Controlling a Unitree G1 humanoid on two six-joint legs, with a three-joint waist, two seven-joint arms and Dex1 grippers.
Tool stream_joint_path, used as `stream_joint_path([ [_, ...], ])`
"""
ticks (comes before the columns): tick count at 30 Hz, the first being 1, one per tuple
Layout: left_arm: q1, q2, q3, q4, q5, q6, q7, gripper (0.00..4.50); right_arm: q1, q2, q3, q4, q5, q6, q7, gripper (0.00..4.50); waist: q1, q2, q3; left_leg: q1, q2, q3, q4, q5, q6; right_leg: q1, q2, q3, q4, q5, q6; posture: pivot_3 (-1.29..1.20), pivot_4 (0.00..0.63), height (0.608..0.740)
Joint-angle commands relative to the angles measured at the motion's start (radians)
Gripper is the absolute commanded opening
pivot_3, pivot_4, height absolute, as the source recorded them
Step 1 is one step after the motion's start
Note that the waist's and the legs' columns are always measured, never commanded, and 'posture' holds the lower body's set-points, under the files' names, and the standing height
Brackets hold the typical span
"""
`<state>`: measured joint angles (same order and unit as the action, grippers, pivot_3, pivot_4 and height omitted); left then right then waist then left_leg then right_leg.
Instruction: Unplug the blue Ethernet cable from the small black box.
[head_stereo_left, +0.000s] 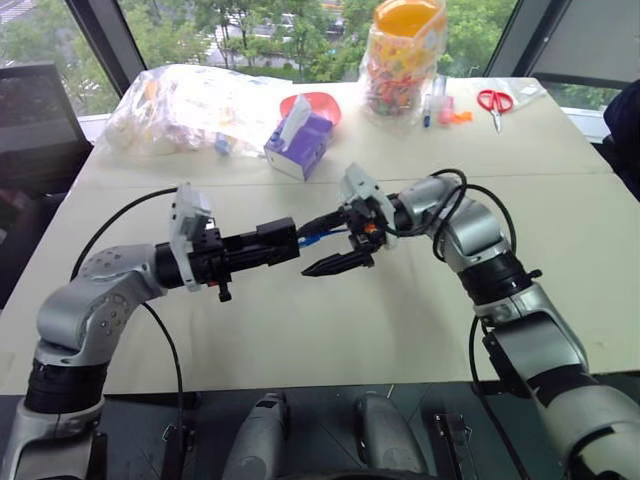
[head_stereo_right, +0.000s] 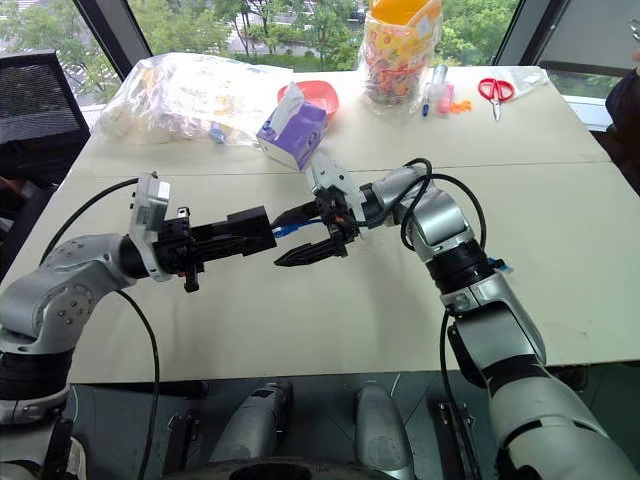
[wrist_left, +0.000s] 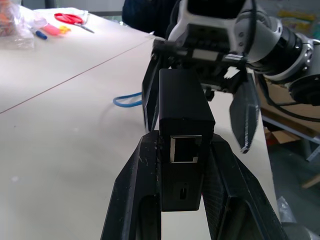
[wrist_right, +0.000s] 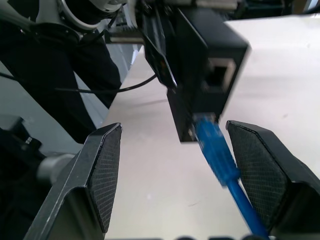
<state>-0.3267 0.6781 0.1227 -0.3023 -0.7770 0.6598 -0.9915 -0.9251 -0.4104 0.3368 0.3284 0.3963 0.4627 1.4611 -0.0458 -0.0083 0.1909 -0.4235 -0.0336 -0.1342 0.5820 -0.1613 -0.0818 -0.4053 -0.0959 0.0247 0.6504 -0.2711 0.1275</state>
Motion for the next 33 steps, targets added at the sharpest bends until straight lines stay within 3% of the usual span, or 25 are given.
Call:
stream_joint_path([
  [1, -0.009, 0.018, 0.044, -0.035, -0.029, 0.006, 0.009, 0.48, -0.039, 0.015, -0.023, 0.010, 0.002, 0.016, 0.016, 3.44, 0.001, 0.000, 0.000, 0.000, 0.000, 0.000, 0.000, 0.000, 0.000, 0.000, 0.000, 0.000, 0.000, 0.000, 0.000, 0.00, 0.150, 0.726],
  [3, -0.009, 0.019, 0.046, -0.036, -0.031, 0.009, 0.010, 0.48, -0.043, 0.020, -0.024, 0.021, -0.003, 0.016, 0.017, 3.44, 0.001, 0.000, 0.000, 0.000, 0.000, 0.000, 0.000, 0.000, 0.000, 0.000, 0.000, 0.000, 0.000, 0.000, 0.000, 0.00, 0.150, 0.726],
  [6, -0.009, 0.027, 0.044, -0.039, -0.033, 0.011, 0.006, 0.48, -0.051, 0.026, -0.027, 0.041, -0.010, 0.017, 0.020, 2.60, 0.001, 0.000, 0.000, 0.000, 0.000, 0.000, 0.000, 0.000, 0.000, 0.000, 0.000, 0.000, 0.000, 0.000, 0.000, 0.00, 0.150, 0.726],
  [11, -0.011, 0.030, 0.043, -0.037, -0.037, 0.011, 0.005, 0.48, -0.069, 0.025, -0.035, 0.070, -0.015, 0.021, 0.038, 0.05, 0.001, 0.000, 0.000, 0.000, 0.000, 0.000, 0.000, 0.000, 0.000, 0.000, 0.000, 0.000, 0.000, 0.000, 0.000, 0.00, 0.150, 0.726],
  [19, 0.003, 0.035, 0.041, -0.046, -0.041, 0.013, 0.003, 0.48, -0.093, 0.020, -0.041, 0.096, -0.018, 0.044, 0.072, 0.05, 0.001, 0.000, 0.000, 0.000, 0.000, 0.000, 0.000, 0.000, 0.000, 0.000, 0.000, 0.000, 0.000, 0.000, 0.000, 0.00, 0.150, 0.726],
  [22, 0.005, 0.036, 0.041, -0.047, -0.042, 0.013, 0.004, 0.48, -0.104, 0.020, -0.046, 0.110, -0.018, 0.052, 0.081, 1.15, 0.001, 0.000, 0.000, 0.000, 0.000, 0.000, 0.000, 0.000, 0.000, 0.000, 0.000, 0.000, 0.000, 0.000, 0.000, 0.00, 0.150, 0.726],
  [26, 0.009, 0.038, 0.042, -0.048, -0.045, 0.010, 0.006, 0.48, -0.116, 0.026, -0.062, 0.128, -0.022, 0.041, 0.080, 3.05, 0.001, 0.000, 0.000, 0.000, 0.000, 0.000, 0.000, 0.000, 0.000, 0.000, 0.000, 0.000, 0.000, 0.000, 0.000, 0.00, 0.150, 0.726],
  [33, 0.008, 0.038, 0.044, -0.048, -0.046, 0.007, 0.006, 0.48, -0.132, 0.033, -0.074, 0.160, -0.023, 0.048, 0.094, 3.05, 0.001, 0.000, 0.000, 0.000, 0.000, 0.000, 0.000, 0.000, 0.000, 0.000, 0.000, 0.000, 0.000, 0.000, 0.000, 0.00, 0.150, 0.726],
])
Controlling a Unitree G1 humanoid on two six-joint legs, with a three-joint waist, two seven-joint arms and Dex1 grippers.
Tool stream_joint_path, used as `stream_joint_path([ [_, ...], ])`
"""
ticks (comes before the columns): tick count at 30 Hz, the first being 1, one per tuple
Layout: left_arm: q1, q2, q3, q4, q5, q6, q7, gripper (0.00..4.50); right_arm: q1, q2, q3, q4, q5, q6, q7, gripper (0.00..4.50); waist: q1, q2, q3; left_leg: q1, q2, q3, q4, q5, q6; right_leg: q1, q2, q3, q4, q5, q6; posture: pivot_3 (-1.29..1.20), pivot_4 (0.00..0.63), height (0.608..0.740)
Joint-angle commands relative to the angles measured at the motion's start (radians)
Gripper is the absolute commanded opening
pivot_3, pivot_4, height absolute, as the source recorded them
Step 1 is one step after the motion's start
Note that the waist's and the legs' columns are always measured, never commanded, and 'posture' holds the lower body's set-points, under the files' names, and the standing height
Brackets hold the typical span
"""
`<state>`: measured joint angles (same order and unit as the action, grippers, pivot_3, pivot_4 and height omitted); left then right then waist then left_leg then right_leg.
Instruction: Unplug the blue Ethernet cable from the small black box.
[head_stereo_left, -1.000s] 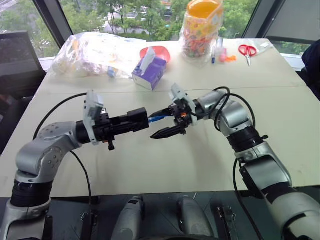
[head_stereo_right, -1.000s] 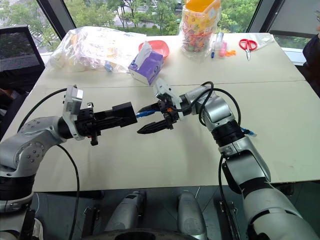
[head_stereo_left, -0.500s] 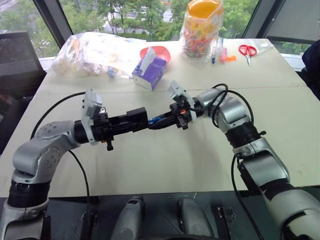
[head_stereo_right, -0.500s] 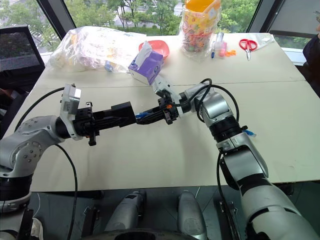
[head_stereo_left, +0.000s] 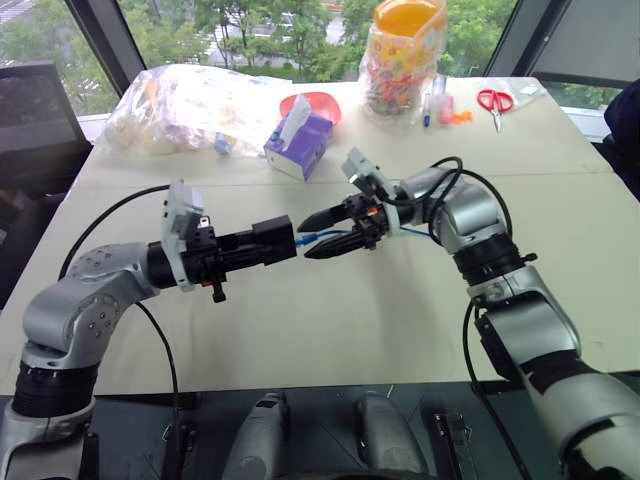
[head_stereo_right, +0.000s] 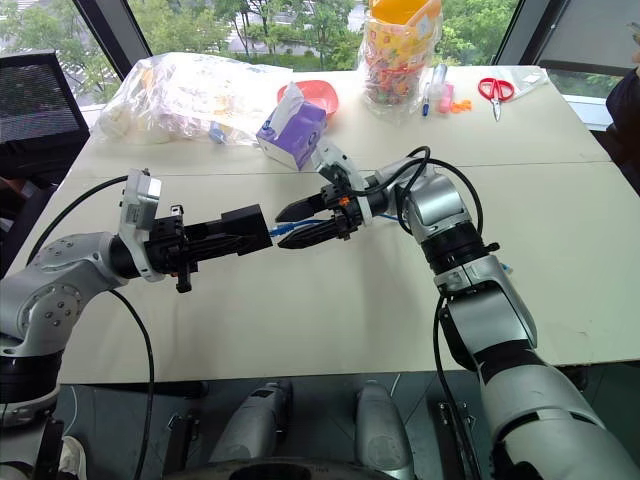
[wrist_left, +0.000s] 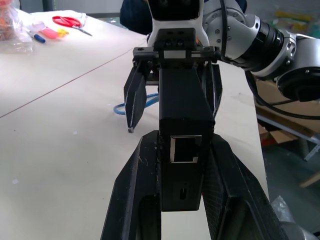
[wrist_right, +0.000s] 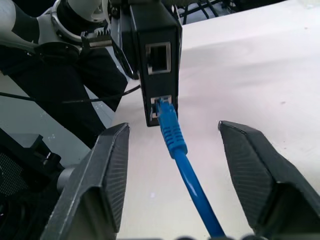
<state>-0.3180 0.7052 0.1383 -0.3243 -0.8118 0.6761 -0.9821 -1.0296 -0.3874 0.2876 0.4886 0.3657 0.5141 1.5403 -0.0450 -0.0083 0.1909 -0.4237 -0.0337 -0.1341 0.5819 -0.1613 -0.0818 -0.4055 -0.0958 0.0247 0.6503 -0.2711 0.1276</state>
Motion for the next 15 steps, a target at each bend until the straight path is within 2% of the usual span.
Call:
stream_joint_path([
  [1, 0.000, 0.011, 0.028, -0.026, -0.011, -0.010, -0.004, 0.48, -0.029, 0.012, -0.026, 0.004, 0.007, -0.002, 0.016, 3.05, 0.000, 0.000, 0.000, 0.000, 0.000, 0.000, 0.000, 0.000, 0.000, 0.000, 0.000, 0.000, 0.000, 0.000, 0.000, 0.00, 0.150, 0.726],
  [15, 0.006, 0.011, 0.025, -0.029, -0.003, -0.019, -0.004, 0.48, -0.032, 0.032, -0.023, 0.024, -0.009, -0.011, 0.024, 3.05, 0.000, 0.000, 0.000, 0.000, 0.000, 0.000, 0.000, 0.000, 0.000, 0.000, 0.000, 0.000, 0.000, 0.000, 0.000, 0.00, 0.150, 0.726],
])
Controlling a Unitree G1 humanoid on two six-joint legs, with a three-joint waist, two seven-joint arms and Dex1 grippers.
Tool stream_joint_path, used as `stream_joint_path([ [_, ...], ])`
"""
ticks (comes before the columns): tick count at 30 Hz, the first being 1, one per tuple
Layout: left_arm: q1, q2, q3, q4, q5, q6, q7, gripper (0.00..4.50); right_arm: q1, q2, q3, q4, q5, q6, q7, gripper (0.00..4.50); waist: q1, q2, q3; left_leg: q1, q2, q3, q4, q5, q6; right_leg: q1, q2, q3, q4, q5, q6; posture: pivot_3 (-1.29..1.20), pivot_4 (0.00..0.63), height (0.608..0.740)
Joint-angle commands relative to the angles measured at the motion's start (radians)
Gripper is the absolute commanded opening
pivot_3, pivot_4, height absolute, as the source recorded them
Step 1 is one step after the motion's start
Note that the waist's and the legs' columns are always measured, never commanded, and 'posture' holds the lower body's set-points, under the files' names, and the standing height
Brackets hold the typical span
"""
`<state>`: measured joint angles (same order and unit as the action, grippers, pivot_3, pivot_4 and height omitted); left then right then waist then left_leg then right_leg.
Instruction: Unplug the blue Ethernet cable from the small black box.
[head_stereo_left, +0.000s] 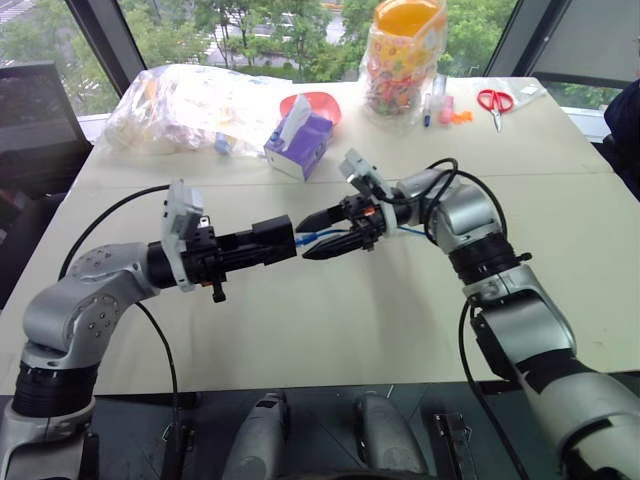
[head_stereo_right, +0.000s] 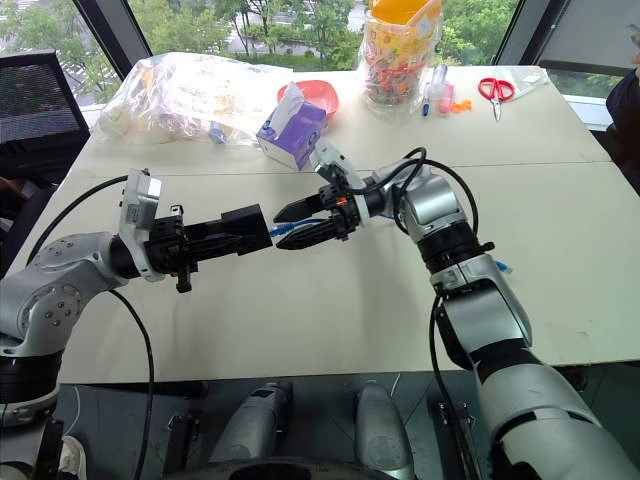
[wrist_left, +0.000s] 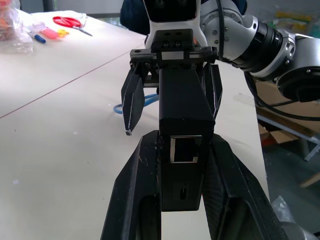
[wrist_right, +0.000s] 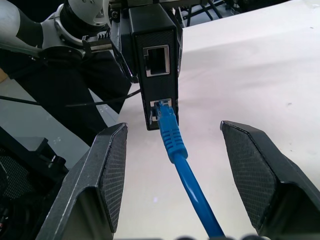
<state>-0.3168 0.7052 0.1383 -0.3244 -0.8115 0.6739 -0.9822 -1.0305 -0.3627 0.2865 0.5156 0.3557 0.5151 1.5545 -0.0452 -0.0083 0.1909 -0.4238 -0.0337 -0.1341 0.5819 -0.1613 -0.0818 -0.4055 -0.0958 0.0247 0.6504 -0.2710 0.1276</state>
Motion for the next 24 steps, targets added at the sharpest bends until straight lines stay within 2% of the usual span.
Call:
stream_joint_path([
  [1, 0.005, 0.011, 0.025, -0.029, -0.003, -0.017, -0.004, 0.48, -0.032, 0.008, -0.022, -0.003, 0.000, -0.013, 0.011, 2.82, 0.000, 0.000, 0.000, 0.000, 0.000, 0.000, 0.000, 0.000, 0.000, 0.000, 0.000, 0.000, 0.000, 0.000, 0.000, 0.00, 0.150, 0.726],
  [4, 0.011, 0.013, 0.023, -0.029, 0.001, -0.022, -0.009, 0.48, -0.035, 0.010, -0.023, 0.001, -0.001, -0.013, 0.012, 1.78, 0.000, 0.000, 0.000, 0.000, 0.000, 0.000, 0.000, 0.000, 0.000, 0.000, 0.000, 0.000, 0.000, 0.000, 0.000, 0.00, 0.150, 0.726],
  [5, 0.014, 0.014, 0.022, -0.029, 0.003, -0.025, -0.011, 0.48, -0.036, 0.010, -0.023, 0.003, -0.001, -0.013, 0.012, 1.14, 0.000, 0.000, 0.000, 0.000, 0.000, 0.000, 0.000, 0.000, 0.000, 0.000, 0.000, 0.000, 0.000, 0.000, 0.000, 0.00, 0.150, 0.726],
  [7, 0.019, 0.014, 0.019, -0.031, 0.008, -0.029, -0.014, 0.48, -0.036, 0.008, -0.023, 0.001, -0.001, -0.012, 0.014, 0.24, 0.000, 0.000, 0.000, 0.000, 0.000, 0.000, 0.000, 0.000, 0.000, 0.000, 0.000, 0.000, 0.000, 0.000, 0.000, 0.00, 0.150, 0.726],
  [8, 0.021, 0.014, 0.018, -0.031, 0.011, -0.031, -0.015, 0.48, -0.036, 0.008, -0.024, 0.001, -0.002, -0.011, 0.016, 0.08, 0.000, 0.000, 0.000, 0.000, 0.000, 0.000, 0.000, 0.000, 0.000, 0.000, 0.000, 0.000, 0.000, 0.000, 0.000, 0.00, 0.150, 0.726],
  [20, 0.033, 0.015, 0.014, -0.036, 0.012, -0.041, -0.020, 0.48, -0.033, 0.009, -0.031, 0.003, -0.015, -0.007, 0.001, 0.08, 0.000, 0.000, 0.000, 0.000, 0.000, 0.000, 0.000, 0.000, 0.000, 0.000, 0.000, 0.000, 0.000, 0.000, 0.000, 0.00, 0.150, 0.726],
  [24, 0.074, 0.045, 0.010, -0.061, 0.041, -0.068, -0.044, 0.48, -0.051, -0.011, -0.056, 0.063, -0.027, -0.035, -0.010, 0.08, -0.001, 0.000, 0.000, 0.000, 0.000, 0.000, 0.000, 0.000, 0.000, 0.000, 0.000, 0.000, 0.000, 0.000, 0.000, 0.00, 0.150, 0.726],
])
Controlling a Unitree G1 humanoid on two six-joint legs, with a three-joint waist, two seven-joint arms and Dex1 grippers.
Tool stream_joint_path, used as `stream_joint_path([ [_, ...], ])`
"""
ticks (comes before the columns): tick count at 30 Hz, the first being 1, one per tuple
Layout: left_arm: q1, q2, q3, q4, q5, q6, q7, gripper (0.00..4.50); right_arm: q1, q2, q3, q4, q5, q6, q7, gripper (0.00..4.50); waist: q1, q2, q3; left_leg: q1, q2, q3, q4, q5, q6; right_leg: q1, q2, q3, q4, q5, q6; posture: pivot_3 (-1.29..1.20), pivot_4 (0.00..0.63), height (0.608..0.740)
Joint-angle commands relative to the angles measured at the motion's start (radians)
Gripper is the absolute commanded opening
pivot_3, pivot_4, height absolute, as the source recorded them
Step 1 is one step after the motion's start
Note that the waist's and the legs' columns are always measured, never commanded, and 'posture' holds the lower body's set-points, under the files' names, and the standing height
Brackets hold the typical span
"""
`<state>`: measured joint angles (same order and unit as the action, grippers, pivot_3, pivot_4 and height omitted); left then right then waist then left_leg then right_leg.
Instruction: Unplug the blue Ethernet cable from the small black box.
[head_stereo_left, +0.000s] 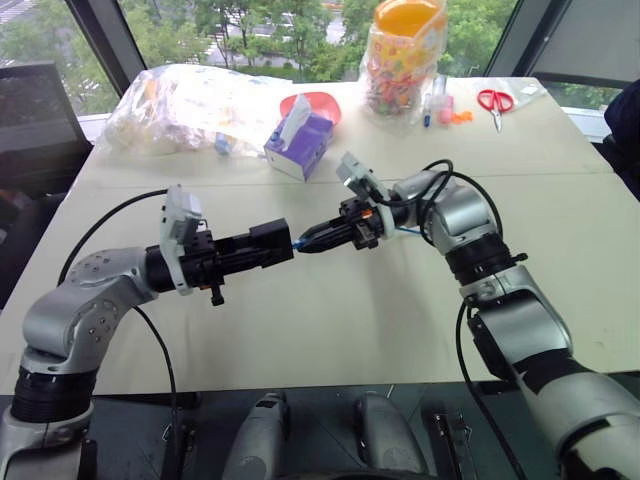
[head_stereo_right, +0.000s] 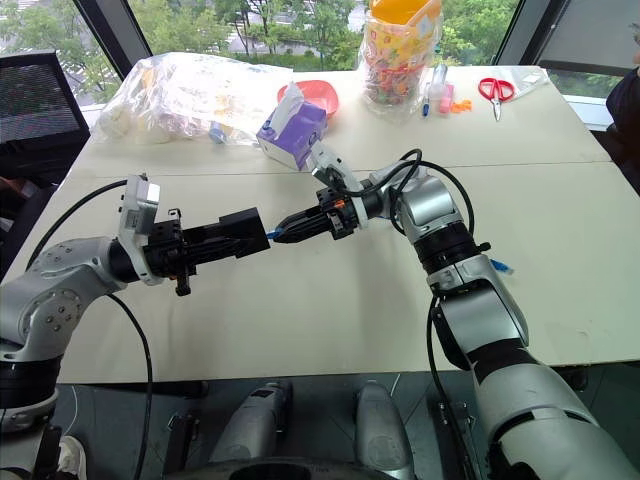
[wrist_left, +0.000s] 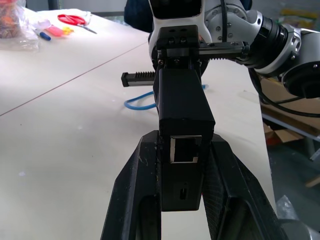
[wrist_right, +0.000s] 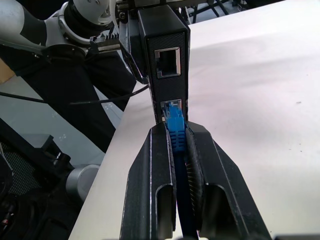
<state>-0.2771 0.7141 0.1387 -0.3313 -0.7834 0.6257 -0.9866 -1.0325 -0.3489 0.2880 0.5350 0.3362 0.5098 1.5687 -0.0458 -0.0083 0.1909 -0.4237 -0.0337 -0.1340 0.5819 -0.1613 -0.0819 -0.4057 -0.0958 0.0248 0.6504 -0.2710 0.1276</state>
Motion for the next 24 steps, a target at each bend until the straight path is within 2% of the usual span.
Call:
stream_joint_path([
  [1, 0.039, 0.037, 0.011, -0.057, 0.011, -0.022, -0.038, 0.48, -0.052, -0.028, -0.061, 0.054, -0.009, -0.035, -0.024, 0.08, 0.000, 0.000, 0.000, 0.000, 0.000, 0.000, 0.000, 0.000, 0.000, 0.000, 0.000, 0.000, 0.000, 0.000, 0.000, 0.00, 0.150, 0.726],
  [10, 0.082, 0.043, 0.022, -0.069, 0.040, -0.060, -0.022, 0.48, -0.109, -0.112, -0.117, 0.313, -0.095, -0.202, -0.072, 0.08, -0.001, 0.000, 0.000, -0.001, 0.000, 0.000, 0.000, 0.000, 0.000, 0.000, 0.000, 0.000, -0.001, 0.000, 0.000, 0.00, 0.150, 0.726],
  [17, -0.030, -0.144, -0.093, 0.114, 0.289, -0.275, 0.137, 0.48, -0.069, -0.097, -0.165, 0.530, -0.241, -0.503, -0.497, 0.08, 0.003, 0.000, 0.000, -0.001, 0.000, 0.001, 0.000, 0.000, 0.000, 0.000, 0.000, 0.000, 0.000, 0.000, 0.000, 0.00, 0.150, 0.726],
  [22, -0.084, -0.285, -0.165, 0.259, 0.399, -0.386, 0.209, 0.48, -0.060, -0.079, -0.200, 0.615, -0.278, -0.551, -0.697, 0.08, 0.000, 0.000, 0.000, -0.001, -0.001, 0.001, 0.000, 0.000, 0.000, 0.000, 0.000, 0.001, 0.000, 0.000, 0.000, 0.00, 0.150, 0.726],
  [24, -0.100, -0.324, -0.187, 0.312, 0.434, -0.428, 0.219, 0.48, -0.051, -0.075, -0.205, 0.630, -0.293, -0.562, -0.738, 0.86, -0.001, 0.000, 0.000, -0.001, -0.001, 0.001, 0.000, 0.000, 0.000, 0.000, 0.000, 0.000, 0.000, 0.000, 0.000, 0.00, 0.150, 0.726],
])
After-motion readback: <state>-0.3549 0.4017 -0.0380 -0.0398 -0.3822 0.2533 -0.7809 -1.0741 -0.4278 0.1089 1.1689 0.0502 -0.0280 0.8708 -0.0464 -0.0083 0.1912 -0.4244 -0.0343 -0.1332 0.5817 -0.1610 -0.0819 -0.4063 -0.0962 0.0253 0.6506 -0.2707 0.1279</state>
